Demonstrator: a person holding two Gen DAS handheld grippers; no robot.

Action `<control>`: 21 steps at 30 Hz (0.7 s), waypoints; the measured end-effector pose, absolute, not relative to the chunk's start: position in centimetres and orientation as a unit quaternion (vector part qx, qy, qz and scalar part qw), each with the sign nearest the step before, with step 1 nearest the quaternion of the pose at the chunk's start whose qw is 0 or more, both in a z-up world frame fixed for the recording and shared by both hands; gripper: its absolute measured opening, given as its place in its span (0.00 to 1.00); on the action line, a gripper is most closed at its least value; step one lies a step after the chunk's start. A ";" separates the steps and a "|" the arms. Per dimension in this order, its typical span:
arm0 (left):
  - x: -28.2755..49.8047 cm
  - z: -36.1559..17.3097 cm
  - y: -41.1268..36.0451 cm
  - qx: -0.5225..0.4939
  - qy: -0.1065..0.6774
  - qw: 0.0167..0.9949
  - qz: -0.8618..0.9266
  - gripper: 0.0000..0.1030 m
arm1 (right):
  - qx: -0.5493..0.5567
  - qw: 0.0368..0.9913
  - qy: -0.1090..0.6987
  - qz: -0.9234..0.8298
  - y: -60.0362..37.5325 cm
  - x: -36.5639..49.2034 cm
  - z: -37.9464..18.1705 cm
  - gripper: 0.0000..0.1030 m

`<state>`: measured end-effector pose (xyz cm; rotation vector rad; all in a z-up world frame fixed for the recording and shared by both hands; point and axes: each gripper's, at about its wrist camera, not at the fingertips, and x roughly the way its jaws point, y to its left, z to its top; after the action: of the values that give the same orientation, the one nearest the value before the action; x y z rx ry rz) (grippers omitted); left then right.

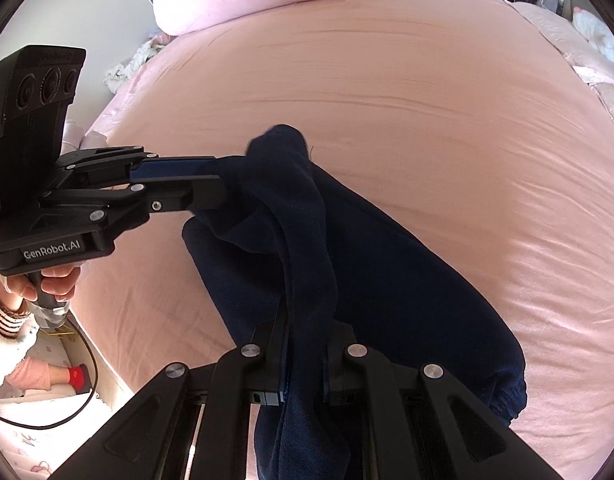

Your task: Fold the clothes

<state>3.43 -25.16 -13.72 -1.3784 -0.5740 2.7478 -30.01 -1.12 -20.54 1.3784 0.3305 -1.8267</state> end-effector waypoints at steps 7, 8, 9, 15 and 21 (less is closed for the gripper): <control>4.4 -12.6 -25.1 -0.436 -0.176 -0.008 0.882 0.21 | 0.572 0.396 0.112 -0.709 -1.4 -28.1 -22.0 0.09; 4.5 -12.3 -24.6 -0.435 -0.162 -0.006 0.886 0.22 | 0.575 0.397 0.106 -0.707 -1.3 -28.1 -22.1 0.09; 4.5 -12.1 -23.9 -0.436 -0.142 -0.002 0.889 0.22 | 0.576 0.396 0.104 -0.707 -1.4 -28.3 -22.2 0.09; 3.7 -12.9 -18.7 -0.468 0.003 0.029 0.884 0.24 | 0.581 0.391 0.105 -0.706 -1.4 -28.8 -22.8 0.09; 2.8 -15.2 -18.1 -0.491 0.023 0.006 0.871 0.24 | 0.587 0.391 0.093 -0.703 -1.5 -28.8 -23.1 0.09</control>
<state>2.76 -18.14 -15.21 -1.5357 0.0713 2.7266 -28.79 -1.50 -23.10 1.4922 0.2361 -1.7849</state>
